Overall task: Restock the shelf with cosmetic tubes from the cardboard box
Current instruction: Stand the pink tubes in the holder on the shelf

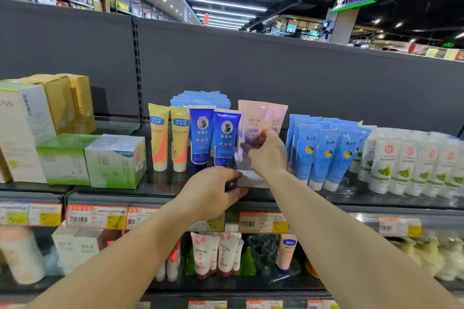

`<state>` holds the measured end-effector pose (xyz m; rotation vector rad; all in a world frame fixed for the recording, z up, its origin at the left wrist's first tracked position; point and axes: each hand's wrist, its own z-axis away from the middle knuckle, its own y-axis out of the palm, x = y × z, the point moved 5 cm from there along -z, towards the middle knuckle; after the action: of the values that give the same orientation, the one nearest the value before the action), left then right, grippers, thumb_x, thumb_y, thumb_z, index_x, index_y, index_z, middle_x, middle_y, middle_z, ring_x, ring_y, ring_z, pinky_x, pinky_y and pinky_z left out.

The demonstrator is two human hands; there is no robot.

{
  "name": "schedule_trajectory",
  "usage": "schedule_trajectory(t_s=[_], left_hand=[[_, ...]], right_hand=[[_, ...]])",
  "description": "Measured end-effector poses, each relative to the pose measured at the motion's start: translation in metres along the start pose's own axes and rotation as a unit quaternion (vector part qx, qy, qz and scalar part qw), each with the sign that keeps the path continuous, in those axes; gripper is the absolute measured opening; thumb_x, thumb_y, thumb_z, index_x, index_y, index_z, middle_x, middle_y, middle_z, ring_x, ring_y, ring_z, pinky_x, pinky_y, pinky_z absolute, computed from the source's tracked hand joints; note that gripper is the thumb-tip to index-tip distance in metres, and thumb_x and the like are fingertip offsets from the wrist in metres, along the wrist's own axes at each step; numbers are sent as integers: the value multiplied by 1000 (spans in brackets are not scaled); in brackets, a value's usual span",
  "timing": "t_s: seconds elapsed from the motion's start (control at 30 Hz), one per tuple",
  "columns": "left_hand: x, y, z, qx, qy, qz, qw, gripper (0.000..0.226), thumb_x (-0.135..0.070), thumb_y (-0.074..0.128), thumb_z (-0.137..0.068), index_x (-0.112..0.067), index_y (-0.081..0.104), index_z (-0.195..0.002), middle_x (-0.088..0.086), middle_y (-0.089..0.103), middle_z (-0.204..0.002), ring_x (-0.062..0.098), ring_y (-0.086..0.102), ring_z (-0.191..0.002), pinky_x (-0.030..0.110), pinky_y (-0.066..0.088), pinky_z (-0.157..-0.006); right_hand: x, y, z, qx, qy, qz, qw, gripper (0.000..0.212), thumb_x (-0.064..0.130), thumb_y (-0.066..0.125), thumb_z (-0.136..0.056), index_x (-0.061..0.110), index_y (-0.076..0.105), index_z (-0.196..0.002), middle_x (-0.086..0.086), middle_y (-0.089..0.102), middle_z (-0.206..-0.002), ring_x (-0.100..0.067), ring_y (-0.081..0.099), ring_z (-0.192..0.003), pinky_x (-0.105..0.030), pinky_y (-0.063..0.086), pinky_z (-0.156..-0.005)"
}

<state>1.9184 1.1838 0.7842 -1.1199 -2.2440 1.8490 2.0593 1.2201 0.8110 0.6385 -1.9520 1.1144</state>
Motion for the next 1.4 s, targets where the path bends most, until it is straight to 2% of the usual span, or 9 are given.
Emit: schedule_trajectory(t_s=[0.1,0.53,0.67,0.83,0.87,1.0,1.13,1.27,1.4], left_hand=[[0,0,1,1,3,7,1000,47,-43,57,-93,-28,50,-137,-9,58,-130,11,53,-115,27,47,-93],[3,2,0,-3,17,6,1000,45,-43,57,-92,-30,52,-135,-10,60,-127,10,55,-112,25,46,-88],[4,2,-1,13,11,9,1000,47,-43,57,-92,-30,50,-137,-9,60,-127,12,55,-113,29,49,-92],[4,0,-2,32,16,6,999,46,-44,57,-92,-26,52,-134,-7,62,-124,14,57,-110,34,51,-91],[5,0,-1,37,16,10,999,46,-44,58,-91,-25,52,-133,-6,62,-123,15,58,-110,34,51,-91],[3,-3,5,46,17,26,998,43,-42,60,-90,-22,54,-129,-5,63,-119,16,58,-105,33,50,-89],[-2,-14,23,28,18,33,999,35,-38,62,-90,-22,59,-121,-3,64,-113,15,58,-99,34,51,-86],[-2,-22,53,7,8,-2,1000,43,-38,62,-88,-20,59,-126,2,63,-122,23,55,-115,42,47,-98],[-6,-30,102,-15,1,-83,996,56,-46,57,-89,-24,47,-140,1,50,-141,21,42,-132,40,33,-113]], right_hand=[[1,3,0,-12,0,3,1000,39,24,70,-87,18,51,-120,-2,58,-128,-20,54,-115,-25,39,-80],[-7,9,-1,-7,44,37,998,41,23,70,-87,22,41,-116,0,57,-121,-16,54,-103,-28,42,-74],[-11,6,5,2,49,31,998,33,19,70,-86,22,43,-105,3,55,-110,-15,54,-101,-29,45,-79],[-6,-2,18,-33,5,68,997,30,24,67,-88,19,50,-111,3,56,-109,-11,53,-94,-19,40,-65],[-6,-3,23,-39,-6,76,996,30,27,66,-89,18,52,-113,3,57,-110,-12,54,-95,-19,41,-65],[-6,-10,48,-37,-13,107,993,33,34,59,-93,20,55,-122,1,57,-119,-14,53,-106,-29,46,-86],[-2,-20,80,-19,-27,172,985,36,28,54,-96,21,52,-131,0,58,-127,-19,53,-116,-30,41,-89],[-2,-20,113,3,-42,301,953,35,39,52,-93,22,51,-125,-6,57,-123,-28,52,-117,-43,47,-94],[2,-14,163,49,-64,375,923,50,41,46,-96,25,37,-142,-6,41,-145,-30,33,-136,-48,31,-111]])
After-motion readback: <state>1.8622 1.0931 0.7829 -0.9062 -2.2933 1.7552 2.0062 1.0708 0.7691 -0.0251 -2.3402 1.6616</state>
